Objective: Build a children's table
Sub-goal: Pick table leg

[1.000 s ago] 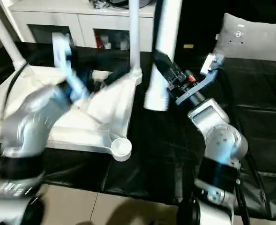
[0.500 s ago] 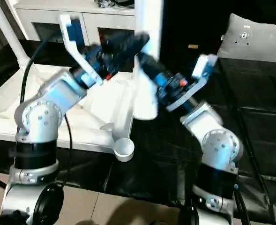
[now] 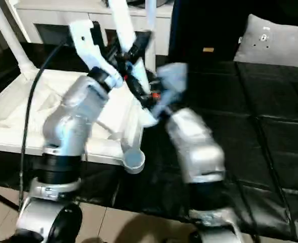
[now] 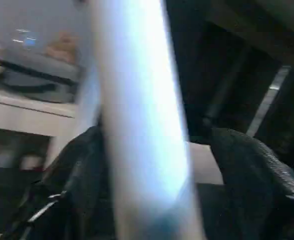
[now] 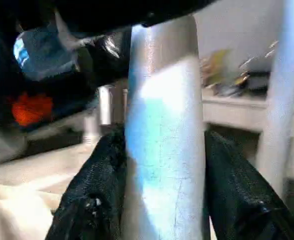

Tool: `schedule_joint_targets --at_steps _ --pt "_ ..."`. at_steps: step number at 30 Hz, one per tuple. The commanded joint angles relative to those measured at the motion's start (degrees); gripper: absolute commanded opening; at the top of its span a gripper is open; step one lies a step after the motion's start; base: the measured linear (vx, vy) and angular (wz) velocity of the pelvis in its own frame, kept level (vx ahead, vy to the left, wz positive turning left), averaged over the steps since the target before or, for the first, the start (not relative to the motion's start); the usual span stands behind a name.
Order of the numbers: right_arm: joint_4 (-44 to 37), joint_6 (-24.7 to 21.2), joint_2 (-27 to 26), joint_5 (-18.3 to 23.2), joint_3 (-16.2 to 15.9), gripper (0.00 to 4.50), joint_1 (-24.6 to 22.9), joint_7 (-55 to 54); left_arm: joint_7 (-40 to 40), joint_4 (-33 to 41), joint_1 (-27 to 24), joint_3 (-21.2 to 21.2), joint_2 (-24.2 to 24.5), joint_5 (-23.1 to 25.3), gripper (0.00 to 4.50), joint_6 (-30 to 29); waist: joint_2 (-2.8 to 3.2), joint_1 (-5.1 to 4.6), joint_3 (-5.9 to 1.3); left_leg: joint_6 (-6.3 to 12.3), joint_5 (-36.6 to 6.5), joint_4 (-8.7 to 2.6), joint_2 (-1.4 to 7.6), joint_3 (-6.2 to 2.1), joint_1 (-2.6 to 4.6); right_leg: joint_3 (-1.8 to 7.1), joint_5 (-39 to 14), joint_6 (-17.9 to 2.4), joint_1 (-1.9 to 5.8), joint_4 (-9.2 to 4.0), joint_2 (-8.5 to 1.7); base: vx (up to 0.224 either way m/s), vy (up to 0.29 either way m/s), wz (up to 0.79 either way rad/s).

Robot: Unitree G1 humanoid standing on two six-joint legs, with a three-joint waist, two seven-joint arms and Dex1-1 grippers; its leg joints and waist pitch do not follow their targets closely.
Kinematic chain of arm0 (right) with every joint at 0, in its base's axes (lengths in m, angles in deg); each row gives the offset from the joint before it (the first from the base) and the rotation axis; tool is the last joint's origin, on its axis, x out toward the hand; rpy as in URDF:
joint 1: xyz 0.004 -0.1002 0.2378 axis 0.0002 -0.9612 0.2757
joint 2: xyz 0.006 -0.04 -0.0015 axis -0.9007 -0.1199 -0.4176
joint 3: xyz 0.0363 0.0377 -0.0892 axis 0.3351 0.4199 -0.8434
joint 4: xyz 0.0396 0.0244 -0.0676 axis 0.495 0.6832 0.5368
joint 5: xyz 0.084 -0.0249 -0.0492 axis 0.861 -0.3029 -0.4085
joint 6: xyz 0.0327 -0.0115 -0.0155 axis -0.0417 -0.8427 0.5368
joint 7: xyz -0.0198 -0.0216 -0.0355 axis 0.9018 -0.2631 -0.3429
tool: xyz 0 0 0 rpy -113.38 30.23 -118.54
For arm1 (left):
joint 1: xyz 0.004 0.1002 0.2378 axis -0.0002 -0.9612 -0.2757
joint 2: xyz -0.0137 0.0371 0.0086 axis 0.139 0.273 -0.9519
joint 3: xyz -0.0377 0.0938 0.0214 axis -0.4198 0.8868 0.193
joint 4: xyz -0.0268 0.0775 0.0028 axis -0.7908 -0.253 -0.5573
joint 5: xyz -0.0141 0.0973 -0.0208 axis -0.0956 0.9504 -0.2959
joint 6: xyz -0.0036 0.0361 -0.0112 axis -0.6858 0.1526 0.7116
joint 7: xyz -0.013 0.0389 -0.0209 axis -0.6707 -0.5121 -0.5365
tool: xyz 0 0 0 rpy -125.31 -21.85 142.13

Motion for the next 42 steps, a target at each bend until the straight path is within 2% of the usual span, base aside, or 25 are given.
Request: schedule_joint_targets --at_steps 1,2,3,4,5,7,8,9,11,12,14,17,27,29,31,33,34,35,36,37,38,39,42 --pt "1.26 6.83 0.51 -5.56 -2.69 1.83 0.07 -3.40 3.98 -0.71 0.57 -1.51 -3.66 0.83 3.36 1.30 -1.01 -0.02 -4.40 2.15 1.74 -2.88 -0.10 0.57 -1.51 2.61 -6.47 -5.70 5.01 -3.47 -3.24 0.000 0.000 0.00" --pt "2.11 9.07 1.05 -7.76 -3.60 1.83 -0.02 -5.05 3.99 -0.73 0.35 -1.45 -4.03 0.74 3.23 1.53 -0.90 0.07 -4.62 2.28 2.63 -2.72 -0.04 0.46 -1.58 2.61 -4.73 -6.09 5.01 -3.14 -3.29 0.000 0.000 0.00" --pt "2.41 9.63 1.14 -8.26 -3.76 1.83 -0.06 -5.45 3.96 -0.70 0.26 -1.37 -4.12 0.79 3.13 1.66 -1.03 0.00 -4.63 2.79 3.78 -2.56 -0.18 0.49 -1.89 2.59 -2.56 -6.57 4.99 -2.93 -3.20 0.000 0.000 0.00" --pt "2.57 9.83 1.15 -8.41 -3.80 1.83 -0.09 -5.59 3.97 -0.69 0.22 -1.30 -4.16 0.88 3.13 1.78 -0.95 0.03 -4.72 3.55 4.09 -2.43 -0.18 0.50 -1.82 2.58 -0.83 -7.23 4.86 -2.72 -3.05 0.000 0.000 0.00" --pt "3.34 10.89 1.19 -8.98 -3.82 1.83 -0.23 -6.41 4.04 -0.73 0.04 -1.32 -4.70 0.84 3.00 2.07 -1.09 -0.04 -4.61 4.53 3.59 -2.43 -0.15 0.56 -1.85 2.54 -0.45 -7.82 4.80 -2.73 -3.02 0.000 0.000 0.00" --pt "4.47 12.31 1.29 -9.80 -3.94 1.83 -0.31 -7.20 4.14 -0.78 -0.21 -1.17 -5.22 0.76 2.81 2.30 -0.95 -0.02 -4.55 5.10 3.17 -2.38 -0.04 0.60 -1.80 2.56 -1.05 -8.43 4.68 -2.75 -3.09 0.000 0.000 0.00" --pt "6.19 14.66 1.27 -10.86 -4.13 1.83 -0.20 -7.69 4.49 -1.00 -0.54 -0.82 -5.80 0.83 2.71 2.74 -0.80 -0.05 -4.55 5.35 2.79 -2.34 0.10 0.56 -1.78 2.53 -1.62 -8.67 4.58 -2.79 -3.22 0.000 0.000 0.00" --pt "6.63 15.25 1.14 -10.97 -4.08 1.83 -0.16 -7.71 4.65 -1.05 -0.66 -0.69 -5.97 0.82 2.64 2.86 -0.90 -0.14 -4.48 5.42 2.05 -2.34 0.04 0.64 -1.79 2.54 -2.24 -8.91 4.64 -2.88 -3.18 0.000 0.000 0.00" --pt "7.45 16.33 0.94 -11.32 -4.02 1.83 -0.04 -8.10 4.93 -1.16 -0.76 -0.40 -5.96 0.67 2.56 3.12 -0.83 -0.14 -4.48 5.60 1.81 -2.34 0.03 0.63 -1.76 2.54 -2.55 -8.97 4.68 -2.85 -3.16 0.000 0.000 0.00" --pt "7.72 16.67 0.88 -11.43 -4.00 1.83 -0.01 -8.23 5.02 -1.19 -0.78 -0.30 -5.94 0.63 2.35 3.20 -0.84 -0.15 -4.47 5.76 1.55 -2.33 0.13 0.63 -1.76 2.55 -2.93 -9.00 4.59 -2.90 -3.25 0.000 0.000 0.00" --pt "10.11 19.67 0.87 -12.25 -4.57 1.83 0.41 -9.86 5.83 -1.12 -1.16 0.63 -5.89 -0.03 2.20 3.58 -0.89 -0.17 -4.44 5.72 0.95 -2.36 0.11 0.67 -1.69 2.52 -4.04 -8.84 4.56 -3.00 -3.20 0.000 0.000 0.00" --pt "10.92 20.53 0.66 -12.25 -4.72 1.83 0.50 -10.19 5.90 -0.95 -1.42 0.94 -5.92 -0.31 2.01 3.56 -0.87 -0.20 -4.37 5.55 -0.05 -2.40 0.10 0.67 -1.69 2.48 -5.59 -8.39 4.51 -3.13 -3.14 0.000 0.000 0.00" --pt "14.04 22.53 0.31 -12.07 -4.76 1.83 1.08 -10.37 6.98 -0.88 -2.11 1.52 -5.49 -2.26 1.86 3.86 -0.94 -0.57 -4.40 5.42 -0.62 -2.32 -0.08 0.69 -1.86 2.43 -6.27 -7.77 4.52 -3.21 -3.04 0.000 0.000 0.00" --pt "14.21 22.88 0.26 -11.83 -4.34 2.39 1.09 -10.73 7.18 -1.11 -2.00 1.30 -5.19 -2.51 1.85 4.03 -0.93 -0.61 -4.41 5.48 -0.60 -2.33 -0.04 0.68 -1.86 2.43 -6.15 -7.85 4.49 -3.19 -3.06 0.000 0.000 0.00" --pt "13.53 21.90 -0.16 -7.07 -3.08 2.53 0.65 -7.14 7.18 -2.21 -1.20 -0.12 -3.72 -3.11 1.84 4.49 -0.88 -0.72 -4.43 5.89 -0.64 -2.28 -0.05 0.68 -1.86 2.38 -5.64 -8.06 4.51 -3.15 -3.02 0.000 0.000 0.00" --pt "13.34 22.06 0.17 -6.68 -3.06 2.58 0.53 -6.39 7.05 -2.64 -0.89 -0.59 -3.08 -3.16 1.84 4.69 -0.93 -0.78 -4.38 6.56 -1.14 -2.29 -0.10 0.70 -1.92 2.38 -5.97 -8.20 4.57 -3.33 -3.03 0.000 0.000 0.00" --pt "13.26 22.24 0.63 -6.07 -3.20 2.87 0.38 -5.01 6.93 -3.26 -0.49 -1.06 -2.25 -3.31 1.80 4.90 -0.99 -0.83 -4.43 6.74 -0.77 -2.23 -0.09 0.69 -1.90 2.34 -5.75 -8.27 4.60 -3.29 -2.97 0.000 0.000 0.00" --pt "13.17 22.15 0.75 -5.39 -3.19 2.94 0.25 -4.06 6.88 -3.56 -0.32 -1.22 -1.83 -3.46 1.79 4.97 -0.93 -0.85 -4.42 6.82 -0.68 -2.22 -0.10 0.67 -1.91 2.33 -5.71 -8.41 4.59 -3.28 -3.00 0.000 0.000 0.00" --pt "12.28 20.49 1.24 -1.62 -1.83 2.95 -0.56 -1.14 5.75 -5.10 0.52 -2.18 0.68 -3.69 1.78 4.77 -0.94 -0.84 -4.46 7.05 -0.67 -2.20 -0.13 0.67 -1.90 2.30 -5.66 -8.42 4.66 -3.32 -3.00 0.000 0.000 0.00" --pt "11.98 19.83 1.44 -0.42 -1.33 2.99 -0.81 -0.31 5.37 -5.61 0.79 -2.50 1.56 -3.79 1.78 4.65 -0.98 -0.84 -4.46 7.55 -0.56 -2.21 -0.10 0.64 -1.89 2.33 -5.94 -8.29 4.66 -3.32 -3.00 0.000 0.000 0.00" --pt "11.58 18.90 1.97 0.97 -0.55 3.29 -1.01 0.66 4.62 -6.31 1.28 -3.14 2.80 -4.19 1.78 4.25 -0.99 -0.80 -4.50 7.63 -0.18 -2.16 -0.12 0.64 -1.86 2.31 -5.75 -8.30 4.64 -3.32 -2.97 0.000 0.000 0.00" --pt "11.58 18.90 1.97 0.97 -0.55 3.29 -1.01 0.66 4.62 -6.31 1.28 -3.14 2.80 -4.19 1.78 4.25 -0.87 -0.75 -4.49 7.68 -0.12 -2.18 -0.12 0.60 -1.82 2.29 -5.74 -8.36 4.60 -3.27 -2.97 0.000 0.000 0.00" --pt "9.13 14.43 4.42 6.64 1.68 3.42 -1.44 5.12 1.43 -8.19 2.97 -5.06 6.73 -6.36 1.78 2.41 -0.73 -0.69 -4.50 7.75 0.35 -2.19 -0.13 0.57 -1.75 2.28 -5.66 -8.93 4.62 -3.18 -2.98 0.000 0.000 0.00"
